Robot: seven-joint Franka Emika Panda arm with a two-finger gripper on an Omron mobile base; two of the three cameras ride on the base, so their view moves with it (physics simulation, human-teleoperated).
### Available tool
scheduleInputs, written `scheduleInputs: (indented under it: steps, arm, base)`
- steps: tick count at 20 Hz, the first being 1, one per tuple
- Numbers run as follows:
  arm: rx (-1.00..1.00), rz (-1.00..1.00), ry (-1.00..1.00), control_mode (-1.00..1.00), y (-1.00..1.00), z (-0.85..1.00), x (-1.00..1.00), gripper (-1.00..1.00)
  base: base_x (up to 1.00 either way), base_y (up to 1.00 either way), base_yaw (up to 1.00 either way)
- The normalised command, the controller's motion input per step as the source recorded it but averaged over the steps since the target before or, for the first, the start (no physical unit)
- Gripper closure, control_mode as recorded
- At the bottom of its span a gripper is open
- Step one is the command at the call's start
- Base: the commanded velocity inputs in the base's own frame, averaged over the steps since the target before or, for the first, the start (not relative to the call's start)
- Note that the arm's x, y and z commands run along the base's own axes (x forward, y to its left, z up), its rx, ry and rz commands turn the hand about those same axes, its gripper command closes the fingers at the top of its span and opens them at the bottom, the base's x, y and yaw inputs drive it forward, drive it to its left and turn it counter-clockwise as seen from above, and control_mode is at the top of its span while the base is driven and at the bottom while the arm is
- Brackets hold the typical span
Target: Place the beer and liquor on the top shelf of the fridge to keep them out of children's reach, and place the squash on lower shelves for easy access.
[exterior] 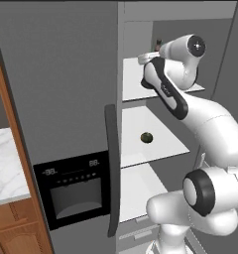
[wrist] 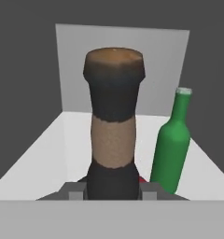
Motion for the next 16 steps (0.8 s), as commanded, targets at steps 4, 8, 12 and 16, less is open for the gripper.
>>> scheduleInputs:
  steps: [4, 8, 12, 16]
  arm:
    - [0.0, 0.0, 0.0, -1.0, 0.17, -0.16, 0.42, 1.0]
    - [0.0, 0.0, 0.0, -1.0, 0.13, -0.16, 0.43, -1.0]
    - [0.0, 0.0, 0.0, -1.0, 0.08, -0.13, 0.43, -1.0]
    - [0.0, 0.0, -0.05, -1.0, 0.05, -0.15, 0.23, -1.0]
  base:
    - [0.0, 0.0, 0.0]
    - [0.0, 0.0, 0.0]
    - [0.0, 0.0, 0.0]
    - [0.0, 0.0, 0.0]
